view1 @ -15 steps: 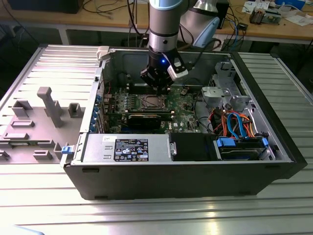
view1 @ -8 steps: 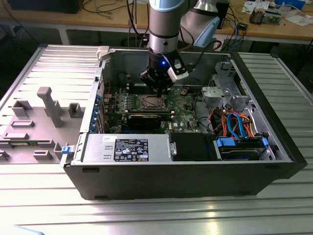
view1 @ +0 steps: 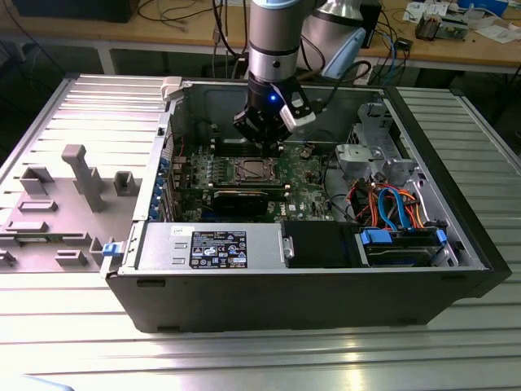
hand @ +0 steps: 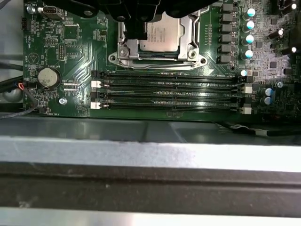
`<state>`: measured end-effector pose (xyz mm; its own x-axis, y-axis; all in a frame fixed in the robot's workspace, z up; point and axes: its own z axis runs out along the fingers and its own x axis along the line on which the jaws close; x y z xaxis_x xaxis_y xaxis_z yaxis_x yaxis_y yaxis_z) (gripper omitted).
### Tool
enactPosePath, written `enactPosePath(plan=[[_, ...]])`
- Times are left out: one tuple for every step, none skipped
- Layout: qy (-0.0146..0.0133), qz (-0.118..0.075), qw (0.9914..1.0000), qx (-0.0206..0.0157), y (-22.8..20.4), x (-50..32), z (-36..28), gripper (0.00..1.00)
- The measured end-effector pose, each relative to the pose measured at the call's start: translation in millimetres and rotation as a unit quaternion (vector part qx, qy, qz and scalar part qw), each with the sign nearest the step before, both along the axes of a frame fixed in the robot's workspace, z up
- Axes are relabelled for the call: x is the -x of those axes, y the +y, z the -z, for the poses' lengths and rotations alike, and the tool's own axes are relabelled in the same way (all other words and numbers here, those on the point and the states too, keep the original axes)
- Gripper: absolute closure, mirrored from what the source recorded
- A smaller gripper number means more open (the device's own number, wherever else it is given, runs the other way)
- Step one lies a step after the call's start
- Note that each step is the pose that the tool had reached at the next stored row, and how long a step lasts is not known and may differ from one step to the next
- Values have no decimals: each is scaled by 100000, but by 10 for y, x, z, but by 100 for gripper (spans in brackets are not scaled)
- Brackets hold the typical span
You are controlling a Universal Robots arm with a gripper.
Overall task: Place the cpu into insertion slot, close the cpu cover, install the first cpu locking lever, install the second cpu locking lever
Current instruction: 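Install the second cpu locking lever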
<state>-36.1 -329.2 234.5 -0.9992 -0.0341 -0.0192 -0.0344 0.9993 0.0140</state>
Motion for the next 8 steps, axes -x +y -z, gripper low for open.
enactPosePath(plan=[[3, 30, 100000, 0, -7, 0, 0, 89], [7, 57, 100000, 6, -17, 1, 0, 89], [11, 83, 100000, 5, -27, 1, 0, 89], [16, 106, 100000, 10, -34, 1, 0, 89], [27, 132, 100000, 5, -47, 1, 0, 89], [37, 142, 100000, 4, -59, 1, 1, 89], [49, 148, 100000, 9, -77, 1, 2, 89], [64, 168, 100000, 12, -123, 1, 3, 89]])
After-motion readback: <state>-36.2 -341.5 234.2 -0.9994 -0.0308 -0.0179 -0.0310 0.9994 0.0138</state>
